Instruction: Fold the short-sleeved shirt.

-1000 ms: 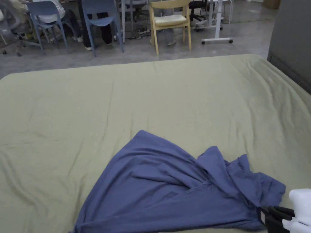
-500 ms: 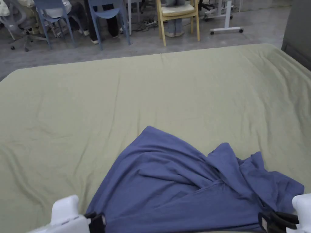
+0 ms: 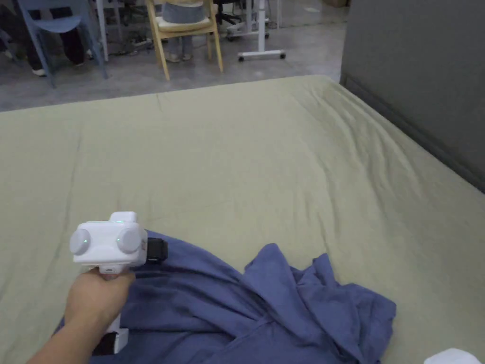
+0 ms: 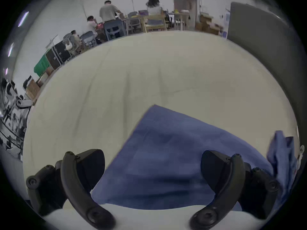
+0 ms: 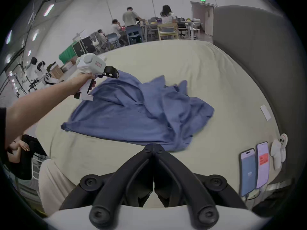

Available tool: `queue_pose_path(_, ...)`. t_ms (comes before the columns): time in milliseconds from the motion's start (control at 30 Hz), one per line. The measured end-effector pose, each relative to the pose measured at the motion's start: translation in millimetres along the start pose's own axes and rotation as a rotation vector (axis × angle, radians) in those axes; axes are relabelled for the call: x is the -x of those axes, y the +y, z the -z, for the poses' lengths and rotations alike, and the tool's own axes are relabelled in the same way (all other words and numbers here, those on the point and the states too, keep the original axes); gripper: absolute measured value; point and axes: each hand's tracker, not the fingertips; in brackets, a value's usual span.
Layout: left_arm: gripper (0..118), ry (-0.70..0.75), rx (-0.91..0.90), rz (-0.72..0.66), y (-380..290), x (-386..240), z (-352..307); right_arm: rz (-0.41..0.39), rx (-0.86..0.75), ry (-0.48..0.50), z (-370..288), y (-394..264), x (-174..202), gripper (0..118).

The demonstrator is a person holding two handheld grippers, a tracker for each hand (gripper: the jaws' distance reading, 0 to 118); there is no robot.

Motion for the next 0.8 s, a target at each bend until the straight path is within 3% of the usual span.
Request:
queue_pose_path(100, 117, 0.02, -0.018, -0.011, -16, -13, -15, -0.016, 0.002, -0.046, 4, 9, -16, 2)
queue_pose_path(133, 107, 0.01, -0.038, -0.049, -20, -13, -27, -0.02, 0.004, -0.055, 8, 15, -21, 2)
queue_pose_path(167, 79, -0.025, -0.03, -0.087, -23, -14, -36, -0.028, 0.005, -0.054, 14, 22, -25, 2)
queue_pose_path(200, 11, -0.143, 0.021, -0.141, -8, 0, -32, -0.033, 0.007, -0.053, 21, 30, -29, 2)
queue_pose_path(233, 0, -0.154, -0.036, -0.131, -5, 2, -43, -0.032, 0.011, -0.052, 29, 39, -32, 3)
queue_pose_path(267, 0, -0.111, -0.031, -0.068, -3, 1, -54, -0.03, 0.015, -0.038, 37, 48, -34, 16)
queue_pose_path(300, 0, -0.087, -0.058, -0.037, 0, 4, -62, -0.022, 0.023, -0.019, 47, 58, -36, 70)
queue_pose_path(333, 0, -0.107, -0.056, -0.056, -4, 4, -59, -0.016, 0.032, -0.026, 58, 67, -38, 116)
queue_pose_path(367, 0, -0.153, -0.044, -0.084, -3, 9, -62, 0.005, 0.048, -0.049, 73, 75, -39, 117)
queue_pose_path(400, 0, -0.146, -0.043, -0.112, -1, 16, -66, 0.018, 0.084, -0.079, 90, 80, -42, 115)
queue_pose_path(433, 0, -0.137, -0.045, -0.113, 0, 21, -69, 0.019, -0.006, -0.069, 103, 80, -43, 117)
queue_pose_path(467, 0, -0.13, -0.051, -0.11, -7, 17, -62, 0.013, 0.038, -0.058, 123, 85, -42, 117)
queue_pose_path(567, 0, -0.119, -0.054, -0.097, -4, 21, -66, 0.025, 0.168, -0.155, 150, 99, -44, 117)
queue_pose_path(633, 0, -0.108, -0.067, -0.088, -8, 16, -73, 0.069, 0.157, -0.089, 162, 103, -47, 110)
queue_pose_path(667, 0, -0.103, -0.075, -0.084, -7, 16, -76, 0.078, 0.148, -0.09, 168, 105, -47, 94)
queue_pose_path(733, 0, -0.092, -0.091, -0.071, -9, 16, -84, 0.05, 0.157, -0.105, 173, 107, -45, 5)
queue_pose_path(800, 0, -0.09, -0.104, -0.081, -8, 23, -92, -0.003, 0.14, -0.129, 157, 108, -43, 5)
